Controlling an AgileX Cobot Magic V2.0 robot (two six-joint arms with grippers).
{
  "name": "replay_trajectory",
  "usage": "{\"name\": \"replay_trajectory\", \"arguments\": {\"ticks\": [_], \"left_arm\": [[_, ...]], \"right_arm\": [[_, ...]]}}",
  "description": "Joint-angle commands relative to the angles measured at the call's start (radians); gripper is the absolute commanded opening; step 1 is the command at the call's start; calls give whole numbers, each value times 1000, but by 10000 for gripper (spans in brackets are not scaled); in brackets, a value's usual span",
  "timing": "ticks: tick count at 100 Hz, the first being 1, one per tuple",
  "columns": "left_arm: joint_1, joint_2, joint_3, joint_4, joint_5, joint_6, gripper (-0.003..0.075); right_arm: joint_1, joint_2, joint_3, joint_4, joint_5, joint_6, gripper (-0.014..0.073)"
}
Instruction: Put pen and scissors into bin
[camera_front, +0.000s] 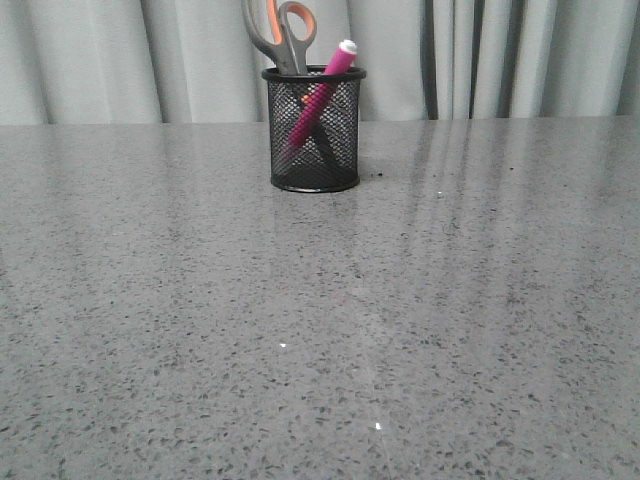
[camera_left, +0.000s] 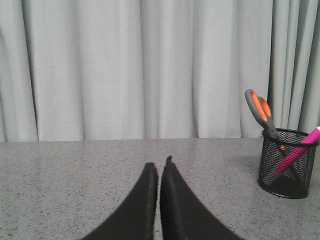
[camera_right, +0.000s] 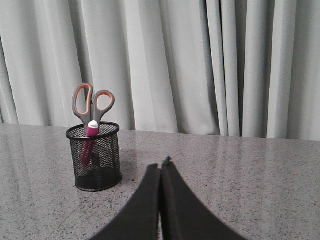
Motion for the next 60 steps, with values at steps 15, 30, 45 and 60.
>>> {"name": "replay_trajectory", "arguments": {"ticks": [15,30,45,60], "left_arm": [[2,10,-27,-21,-5,-4,-19],[2,10,-27,-21,-5,-4,-19],[2,10,-27,106,-21,-69,-19],[2,10,-27,733,-96,-741,-19]], "right_arm": [[-7,6,-26,-11,-63,-9,-69],[-7,6,-26,-11,-63,-9,-69],[-7,6,-26,-11,-63,-9,-69],[-7,6,-26,-11,-63,-9,-69]]}}
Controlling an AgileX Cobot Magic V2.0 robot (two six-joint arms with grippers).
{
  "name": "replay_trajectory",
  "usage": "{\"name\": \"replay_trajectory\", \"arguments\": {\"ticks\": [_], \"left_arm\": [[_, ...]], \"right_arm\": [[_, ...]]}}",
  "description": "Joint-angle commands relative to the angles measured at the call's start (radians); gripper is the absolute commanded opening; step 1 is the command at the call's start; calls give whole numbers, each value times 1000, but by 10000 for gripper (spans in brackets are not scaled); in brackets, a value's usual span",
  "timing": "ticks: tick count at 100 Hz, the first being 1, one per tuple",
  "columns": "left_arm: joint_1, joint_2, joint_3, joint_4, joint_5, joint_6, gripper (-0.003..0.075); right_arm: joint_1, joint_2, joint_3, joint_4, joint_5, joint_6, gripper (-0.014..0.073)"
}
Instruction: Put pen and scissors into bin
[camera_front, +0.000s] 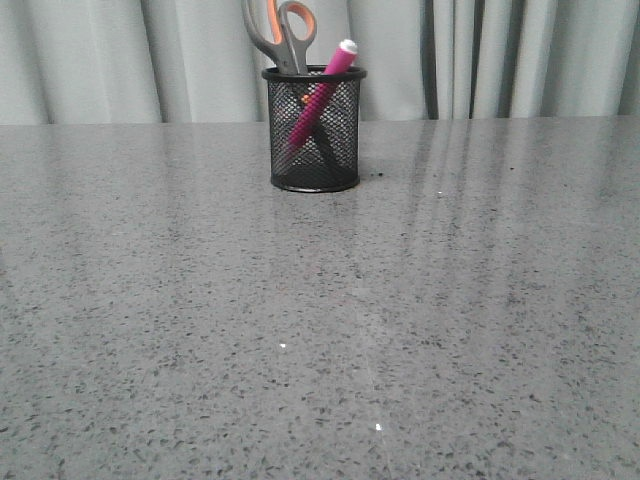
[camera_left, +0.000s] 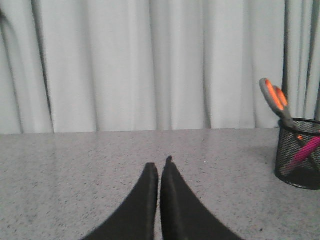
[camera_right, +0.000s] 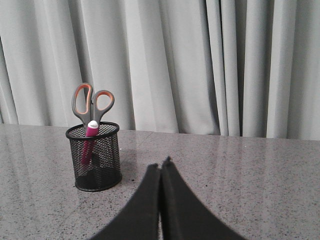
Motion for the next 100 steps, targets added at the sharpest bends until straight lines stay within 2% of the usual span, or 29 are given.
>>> {"name": "replay_trajectory", "arguments": {"ticks": [1,7,13,26,50,54,100], "left_arm": [[2,10,-27,400,-70,-396,-19],[2,10,-20,617,-98,-617,-19],[2,10,3,769,-125,-745,-19],[2,10,69,932,-156,-930,-19],[-21,-42,185,954,-181,-935,-19],[-26,-55,183,952,-139,-935,-19],[-30,-53,181,934,-152,-931,-19]], "right_arm": [[-7,6,-26,-11,-63,-9,-69],[-7,6,-26,-11,-63,-9,-69],[-7,6,-26,-11,-63,-9,-69],[-7,6,-26,-11,-63,-9,-69],[-7,6,-26,-11,-63,-9,-69],[-7,6,-26,-11,-63,-9,-69],[-7,6,-26,-11,-62,-9,-69]]}}
